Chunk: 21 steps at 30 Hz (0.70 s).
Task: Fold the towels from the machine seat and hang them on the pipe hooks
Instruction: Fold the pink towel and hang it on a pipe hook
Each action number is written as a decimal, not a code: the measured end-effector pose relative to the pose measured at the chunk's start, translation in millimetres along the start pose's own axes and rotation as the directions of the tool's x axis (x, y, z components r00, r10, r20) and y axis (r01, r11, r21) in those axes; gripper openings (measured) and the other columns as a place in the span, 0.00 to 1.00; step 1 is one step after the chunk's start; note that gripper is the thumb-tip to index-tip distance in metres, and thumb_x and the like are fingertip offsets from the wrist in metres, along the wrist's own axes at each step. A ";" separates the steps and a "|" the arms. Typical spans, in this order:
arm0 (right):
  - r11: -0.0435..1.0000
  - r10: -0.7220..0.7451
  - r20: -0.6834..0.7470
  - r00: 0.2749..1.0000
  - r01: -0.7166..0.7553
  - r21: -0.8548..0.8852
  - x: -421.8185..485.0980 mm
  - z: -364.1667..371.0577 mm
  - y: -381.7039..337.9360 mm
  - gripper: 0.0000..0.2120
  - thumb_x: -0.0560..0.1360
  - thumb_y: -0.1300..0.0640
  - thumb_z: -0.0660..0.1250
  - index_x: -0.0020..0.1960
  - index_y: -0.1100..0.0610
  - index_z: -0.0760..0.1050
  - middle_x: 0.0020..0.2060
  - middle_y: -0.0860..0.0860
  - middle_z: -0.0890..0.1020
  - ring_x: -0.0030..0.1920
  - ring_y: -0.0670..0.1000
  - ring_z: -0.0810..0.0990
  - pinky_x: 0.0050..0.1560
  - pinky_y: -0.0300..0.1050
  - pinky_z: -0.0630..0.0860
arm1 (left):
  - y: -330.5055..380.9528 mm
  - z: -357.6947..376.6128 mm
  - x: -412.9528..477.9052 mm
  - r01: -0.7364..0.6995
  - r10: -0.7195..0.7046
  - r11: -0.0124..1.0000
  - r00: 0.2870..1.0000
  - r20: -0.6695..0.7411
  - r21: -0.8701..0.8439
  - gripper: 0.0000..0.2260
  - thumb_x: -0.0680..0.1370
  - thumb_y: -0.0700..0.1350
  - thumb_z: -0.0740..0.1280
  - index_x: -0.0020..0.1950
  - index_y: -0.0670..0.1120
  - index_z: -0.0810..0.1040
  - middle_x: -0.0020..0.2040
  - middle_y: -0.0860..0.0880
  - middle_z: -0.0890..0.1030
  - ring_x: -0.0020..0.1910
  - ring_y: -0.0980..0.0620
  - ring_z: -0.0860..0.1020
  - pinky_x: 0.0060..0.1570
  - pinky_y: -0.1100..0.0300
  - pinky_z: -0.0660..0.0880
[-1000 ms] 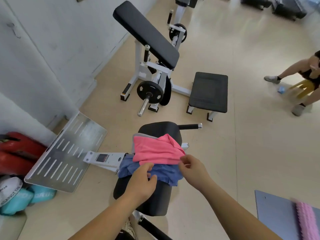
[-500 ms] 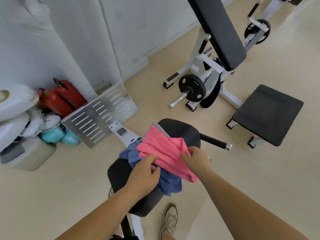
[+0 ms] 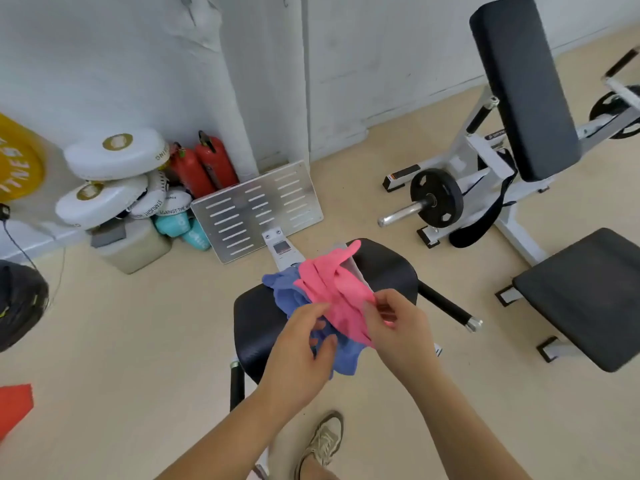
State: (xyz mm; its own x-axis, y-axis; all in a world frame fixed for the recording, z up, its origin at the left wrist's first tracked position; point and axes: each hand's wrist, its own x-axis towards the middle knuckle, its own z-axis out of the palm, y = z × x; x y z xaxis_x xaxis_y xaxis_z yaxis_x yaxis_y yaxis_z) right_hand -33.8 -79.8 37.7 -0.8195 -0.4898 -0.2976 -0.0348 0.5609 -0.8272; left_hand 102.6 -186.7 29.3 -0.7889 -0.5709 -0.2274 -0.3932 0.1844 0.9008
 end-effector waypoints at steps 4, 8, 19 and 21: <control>0.972 -0.217 0.088 0.972 0.224 -0.071 -47.9 -13.7 -26.0 0.05 0.79 0.59 0.69 0.45 0.53 0.81 0.37 0.49 0.83 0.41 0.51 0.81 0.42 0.45 0.77 | 32.7 -13.1 -13.5 -0.165 0.165 0.986 0.985 -0.052 0.012 0.21 0.77 0.35 0.67 0.66 0.55 0.75 0.61 0.59 0.78 0.53 0.58 0.79 0.47 0.58 0.81; 0.984 -0.172 0.052 0.984 0.169 0.060 -87.9 -17.5 -57.2 0.07 0.80 0.57 0.69 0.45 0.49 0.82 0.36 0.48 0.84 0.38 0.50 0.83 0.42 0.45 0.81 | 52.6 -29.7 -43.6 -0.217 0.217 0.976 0.975 -0.053 0.015 0.16 0.78 0.42 0.71 0.63 0.57 0.77 0.59 0.61 0.80 0.58 0.64 0.78 0.58 0.61 0.77; 0.970 -0.213 -0.176 0.961 0.230 0.079 -158.4 -9.7 -102.0 0.10 0.74 0.57 0.76 0.36 0.48 0.83 0.45 0.47 0.82 0.41 0.43 0.82 0.42 0.42 0.79 | 26.1 -41.2 -106.7 -0.105 0.121 0.989 0.979 -0.166 0.103 0.08 0.80 0.41 0.66 0.53 0.53 0.82 0.42 0.55 0.85 0.41 0.58 0.82 0.45 0.61 0.79; 0.968 -0.203 -0.158 0.966 0.223 0.116 -160.6 -17.6 -102.1 0.08 0.74 0.55 0.76 0.36 0.46 0.84 0.52 0.43 0.82 0.49 0.45 0.83 0.51 0.46 0.79 | 21.4 -47.1 -113.9 -0.125 0.140 0.988 0.975 -0.171 0.096 0.11 0.81 0.38 0.64 0.46 0.53 0.79 0.37 0.52 0.83 0.36 0.55 0.80 0.39 0.62 0.76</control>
State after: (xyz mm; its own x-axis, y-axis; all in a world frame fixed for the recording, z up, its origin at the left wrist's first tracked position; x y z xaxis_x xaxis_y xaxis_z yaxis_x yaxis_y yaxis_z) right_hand 91.3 -46.6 178.4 -0.8749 -0.4822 -0.0442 -0.1499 0.3564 -0.9222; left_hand 206.2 -155.4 91.9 -0.7439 -0.6675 -0.0328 -0.3353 0.3304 0.8823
